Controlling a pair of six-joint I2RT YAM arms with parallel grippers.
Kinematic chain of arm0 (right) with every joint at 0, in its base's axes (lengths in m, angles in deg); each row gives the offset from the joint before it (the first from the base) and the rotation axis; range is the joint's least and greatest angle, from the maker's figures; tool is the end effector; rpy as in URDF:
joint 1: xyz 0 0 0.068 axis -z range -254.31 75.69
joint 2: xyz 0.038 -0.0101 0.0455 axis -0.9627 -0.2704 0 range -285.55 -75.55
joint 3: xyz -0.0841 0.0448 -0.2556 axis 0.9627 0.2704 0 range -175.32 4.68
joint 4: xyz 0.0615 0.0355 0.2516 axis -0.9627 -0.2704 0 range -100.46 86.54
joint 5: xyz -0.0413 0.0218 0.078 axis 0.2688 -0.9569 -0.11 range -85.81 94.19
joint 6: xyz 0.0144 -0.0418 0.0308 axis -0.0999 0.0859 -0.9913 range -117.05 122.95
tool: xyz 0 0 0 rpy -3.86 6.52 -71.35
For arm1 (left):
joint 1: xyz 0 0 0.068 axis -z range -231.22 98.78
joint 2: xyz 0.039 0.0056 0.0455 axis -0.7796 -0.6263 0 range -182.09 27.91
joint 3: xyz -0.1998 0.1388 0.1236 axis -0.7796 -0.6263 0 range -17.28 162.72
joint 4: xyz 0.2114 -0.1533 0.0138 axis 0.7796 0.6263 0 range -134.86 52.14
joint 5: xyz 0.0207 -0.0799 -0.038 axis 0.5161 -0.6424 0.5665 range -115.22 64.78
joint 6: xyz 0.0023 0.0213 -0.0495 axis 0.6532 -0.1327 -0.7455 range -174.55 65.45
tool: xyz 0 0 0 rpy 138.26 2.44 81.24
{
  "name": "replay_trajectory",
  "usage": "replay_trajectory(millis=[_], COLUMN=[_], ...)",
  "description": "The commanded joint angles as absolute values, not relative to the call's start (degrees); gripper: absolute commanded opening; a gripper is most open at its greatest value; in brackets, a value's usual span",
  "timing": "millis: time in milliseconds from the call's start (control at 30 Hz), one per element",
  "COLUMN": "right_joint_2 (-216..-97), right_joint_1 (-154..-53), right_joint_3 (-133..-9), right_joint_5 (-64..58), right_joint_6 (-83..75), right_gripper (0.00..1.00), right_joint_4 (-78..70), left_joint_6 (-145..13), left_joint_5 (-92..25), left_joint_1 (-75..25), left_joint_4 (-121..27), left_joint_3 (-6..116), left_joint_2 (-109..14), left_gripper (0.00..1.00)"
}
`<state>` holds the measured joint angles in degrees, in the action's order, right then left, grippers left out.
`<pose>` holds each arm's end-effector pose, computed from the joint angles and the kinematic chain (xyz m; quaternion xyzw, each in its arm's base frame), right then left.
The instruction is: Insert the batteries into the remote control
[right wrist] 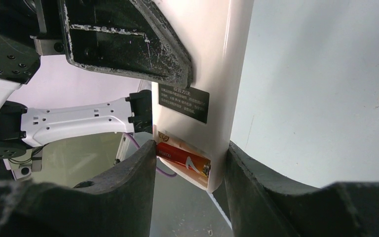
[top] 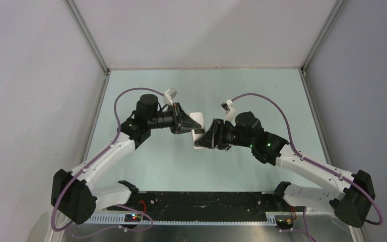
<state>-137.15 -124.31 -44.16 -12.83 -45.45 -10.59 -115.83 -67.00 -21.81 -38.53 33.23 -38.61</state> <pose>0.1517 0.1968 0.3134 -0.0963 0.8083 0.5092 0.2795 0.2147 -0.1483 0.3076 -0.0222 0.8008 -0.5782 0.1549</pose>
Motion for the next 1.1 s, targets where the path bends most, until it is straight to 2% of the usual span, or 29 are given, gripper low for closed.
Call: replay_trajectory(millis=[0,133,233,600,1067], right_joint_2=[-138.3,-137.8,-137.0,-134.7,-131.5], right_joint_1=[-125.0,-125.0,-125.0,-124.3,-122.9], right_joint_3=[-45.2,-45.2,-45.2,-45.2,-43.8], right_joint_5=[-9.6,-10.4,-10.7,-12.0,-16.3], right_joint_6=[-43.6,-43.9,-44.5,-47.7,-48.2], right_gripper=[0.28,0.38,0.54,0.81,0.81], right_joint_4=[-7.2,-7.5,-6.9,-4.4,-2.5], left_joint_6=[-122.3,-122.6,-122.5,-121.1,-118.9], left_joint_5=[-74.4,-74.6,-74.5,-73.6,-72.6], left_joint_1=[-19.5,-19.5,-19.5,-19.5,-19.5], left_joint_4=[-43.8,-44.1,-44.3,-44.3,-44.4], left_joint_3=[37.7,38.2,38.2,37.0,35.8], left_joint_2=[-36.3,-36.4,-36.7,-37.4,-38.7], left_gripper=[0.00,0.00,0.00,0.00,0.00])
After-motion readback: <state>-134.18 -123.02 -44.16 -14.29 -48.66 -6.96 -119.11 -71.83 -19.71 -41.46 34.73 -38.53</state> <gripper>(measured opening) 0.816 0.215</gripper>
